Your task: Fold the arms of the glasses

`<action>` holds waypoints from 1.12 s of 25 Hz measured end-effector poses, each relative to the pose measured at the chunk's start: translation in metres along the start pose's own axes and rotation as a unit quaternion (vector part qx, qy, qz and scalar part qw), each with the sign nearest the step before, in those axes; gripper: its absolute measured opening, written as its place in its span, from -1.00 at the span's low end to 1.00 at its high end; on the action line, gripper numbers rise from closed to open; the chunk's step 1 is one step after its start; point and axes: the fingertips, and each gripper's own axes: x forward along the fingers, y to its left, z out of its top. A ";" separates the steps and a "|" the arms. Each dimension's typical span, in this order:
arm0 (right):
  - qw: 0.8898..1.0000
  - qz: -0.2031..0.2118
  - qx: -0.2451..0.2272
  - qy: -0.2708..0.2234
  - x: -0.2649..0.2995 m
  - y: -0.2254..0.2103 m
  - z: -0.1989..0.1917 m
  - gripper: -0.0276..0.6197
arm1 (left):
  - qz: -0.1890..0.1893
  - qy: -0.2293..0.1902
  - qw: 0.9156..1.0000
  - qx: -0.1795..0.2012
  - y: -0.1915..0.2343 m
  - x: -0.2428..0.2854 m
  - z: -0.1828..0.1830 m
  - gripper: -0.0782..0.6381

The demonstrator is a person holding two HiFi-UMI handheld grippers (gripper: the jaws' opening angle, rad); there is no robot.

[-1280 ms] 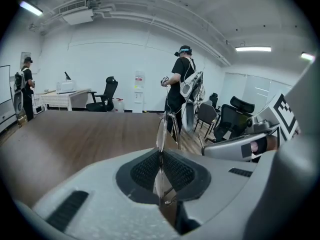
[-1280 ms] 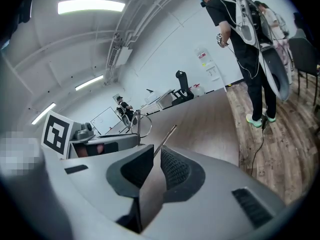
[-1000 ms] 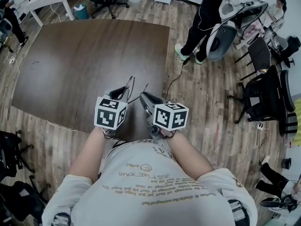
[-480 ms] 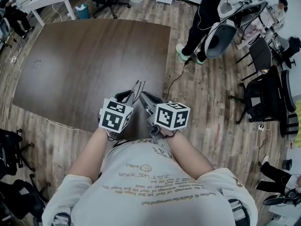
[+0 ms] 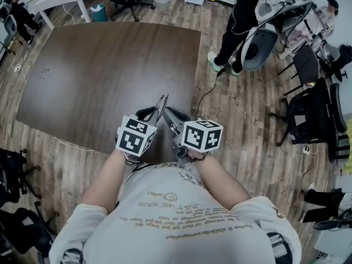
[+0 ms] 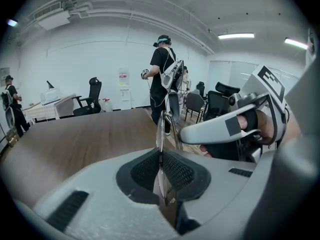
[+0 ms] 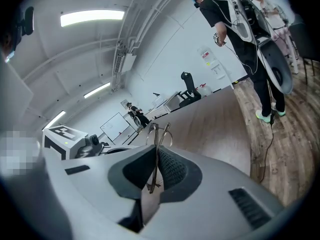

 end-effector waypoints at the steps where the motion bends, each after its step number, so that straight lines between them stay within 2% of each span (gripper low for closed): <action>1: 1.000 0.001 0.000 0.000 0.000 0.000 0.000 -0.83 | -0.001 0.000 1.000 0.000 0.000 0.000 0.000 -0.69; 13: 1.000 0.007 -0.002 0.002 0.004 -0.002 0.002 -0.83 | -0.012 0.003 1.000 -0.003 0.000 0.003 0.000 -0.69; 19: 0.998 -0.015 -0.064 0.006 0.007 -0.001 0.000 -0.81 | -0.004 0.002 1.000 -0.012 0.005 0.004 0.000 -0.69; 21: 0.997 -0.011 -0.072 0.008 0.009 0.001 -0.001 -0.63 | 0.000 0.001 1.000 -0.014 0.009 0.004 0.000 -0.69; 22: 0.997 -0.008 -0.072 0.008 0.010 0.003 -0.002 -0.61 | 0.003 0.001 1.000 -0.014 0.012 0.004 0.000 -0.69; 26: 0.998 -0.012 -0.063 0.004 0.009 0.001 -0.001 -0.61 | 0.020 0.004 1.000 -0.016 0.025 0.003 -0.003 -0.69; 28: 0.998 -0.015 -0.055 0.000 0.007 -0.001 0.001 -0.79 | 0.031 0.007 0.999 -0.015 0.034 0.003 -0.006 -0.69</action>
